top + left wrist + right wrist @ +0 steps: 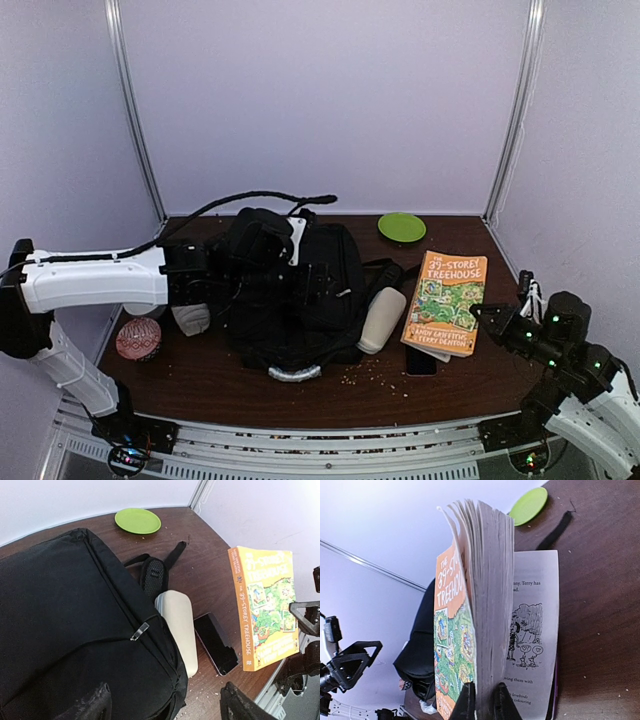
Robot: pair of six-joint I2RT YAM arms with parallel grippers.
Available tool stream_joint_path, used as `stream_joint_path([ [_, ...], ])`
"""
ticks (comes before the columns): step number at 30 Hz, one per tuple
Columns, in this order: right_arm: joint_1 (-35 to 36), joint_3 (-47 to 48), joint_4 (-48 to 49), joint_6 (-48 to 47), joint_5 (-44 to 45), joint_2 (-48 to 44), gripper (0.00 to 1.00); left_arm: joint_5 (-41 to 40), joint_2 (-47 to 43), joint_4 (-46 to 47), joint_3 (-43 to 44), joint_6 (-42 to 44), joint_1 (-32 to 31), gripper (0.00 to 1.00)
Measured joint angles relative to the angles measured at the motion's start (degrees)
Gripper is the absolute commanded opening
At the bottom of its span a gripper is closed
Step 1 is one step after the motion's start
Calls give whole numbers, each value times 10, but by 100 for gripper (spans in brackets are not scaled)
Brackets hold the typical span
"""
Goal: Pack the student bag
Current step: Pick up the book from the center of the board.
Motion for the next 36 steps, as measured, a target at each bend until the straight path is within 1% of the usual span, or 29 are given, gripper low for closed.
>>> stream_joint_path([
  [5,0,14,45,-15,-38,1,0,9,-5,17,1,-3,0,84],
  [7,0,14,66,-18,-59,5,0,29,-7,38,1,-7,0,96],
  [8,0,14,79,-18,-72,9,0,41,-9,52,1,-8,0,98],
  [14,0,21,152,-18,-129,40,0,123,-13,136,-1,-28,2,98],
  [21,3,33,233,-20,-162,83,0,245,2,232,-6,-96,26,98],
  [24,8,37,262,-20,-175,112,0,278,21,257,-6,-122,32,98],
  [30,30,55,290,-30,-186,155,0,328,63,272,1,-158,32,98],
  [31,34,57,294,-31,-187,160,0,334,69,276,3,-163,32,96],
  [33,42,61,303,-35,-188,168,0,345,81,281,11,-170,32,90],
  [34,46,61,309,-35,-188,171,0,350,86,287,14,-175,32,85],
  [36,55,63,316,-38,-189,179,0,359,93,297,16,-184,33,70],
])
